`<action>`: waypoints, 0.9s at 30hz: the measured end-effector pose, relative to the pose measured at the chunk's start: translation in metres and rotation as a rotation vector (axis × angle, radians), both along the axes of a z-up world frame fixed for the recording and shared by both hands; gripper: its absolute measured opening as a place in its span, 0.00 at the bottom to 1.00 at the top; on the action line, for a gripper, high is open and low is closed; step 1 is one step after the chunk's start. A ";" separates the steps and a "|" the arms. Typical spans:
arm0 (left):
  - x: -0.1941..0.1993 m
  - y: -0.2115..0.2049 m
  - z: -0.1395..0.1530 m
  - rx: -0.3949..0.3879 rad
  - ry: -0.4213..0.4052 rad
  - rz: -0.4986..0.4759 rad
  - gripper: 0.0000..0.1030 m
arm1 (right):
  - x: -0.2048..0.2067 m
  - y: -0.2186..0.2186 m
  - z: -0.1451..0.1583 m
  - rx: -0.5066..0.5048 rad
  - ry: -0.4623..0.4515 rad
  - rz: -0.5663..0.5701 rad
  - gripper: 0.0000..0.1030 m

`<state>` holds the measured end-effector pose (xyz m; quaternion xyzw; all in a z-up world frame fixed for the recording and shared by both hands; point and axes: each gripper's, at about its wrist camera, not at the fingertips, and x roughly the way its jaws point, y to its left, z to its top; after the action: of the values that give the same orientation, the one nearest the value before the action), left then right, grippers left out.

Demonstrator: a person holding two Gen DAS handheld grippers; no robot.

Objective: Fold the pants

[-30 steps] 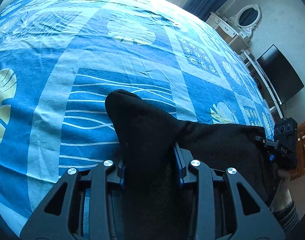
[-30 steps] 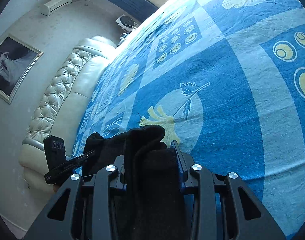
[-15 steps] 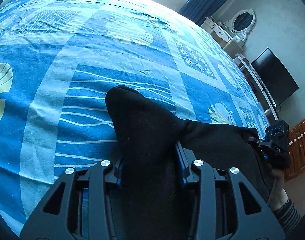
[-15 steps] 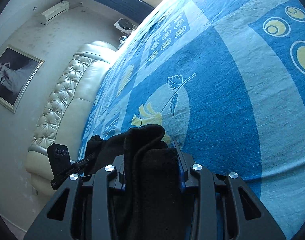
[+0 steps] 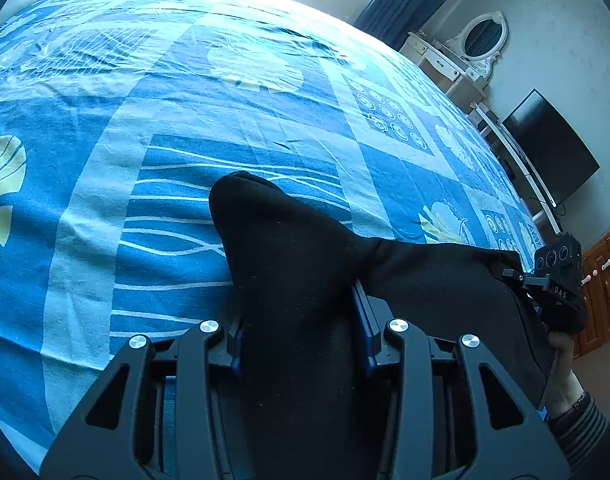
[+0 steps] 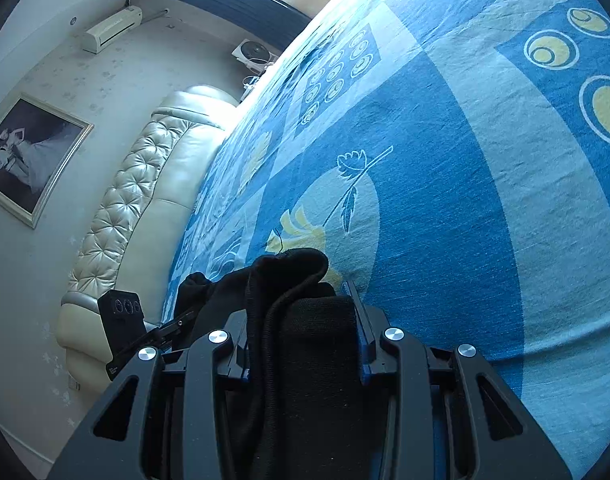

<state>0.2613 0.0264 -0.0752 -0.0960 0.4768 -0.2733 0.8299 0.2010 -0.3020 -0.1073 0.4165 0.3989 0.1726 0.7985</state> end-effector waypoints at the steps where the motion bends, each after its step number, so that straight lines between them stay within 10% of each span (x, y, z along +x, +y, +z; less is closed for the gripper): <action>1: 0.000 0.000 0.000 -0.001 0.000 0.000 0.43 | 0.000 0.000 0.000 0.005 -0.001 0.001 0.36; 13: -0.065 0.060 0.010 -0.104 0.048 0.003 0.82 | -0.065 -0.002 0.024 0.010 0.006 0.014 0.70; 27: -0.124 0.061 -0.006 -0.294 0.184 -0.004 0.86 | -0.121 0.022 0.023 -0.018 0.048 0.030 0.77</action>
<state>0.1372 0.0876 -0.0811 -0.2399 0.5061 -0.3318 0.7591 0.0804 -0.2798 -0.0840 0.4074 0.4258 0.1707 0.7896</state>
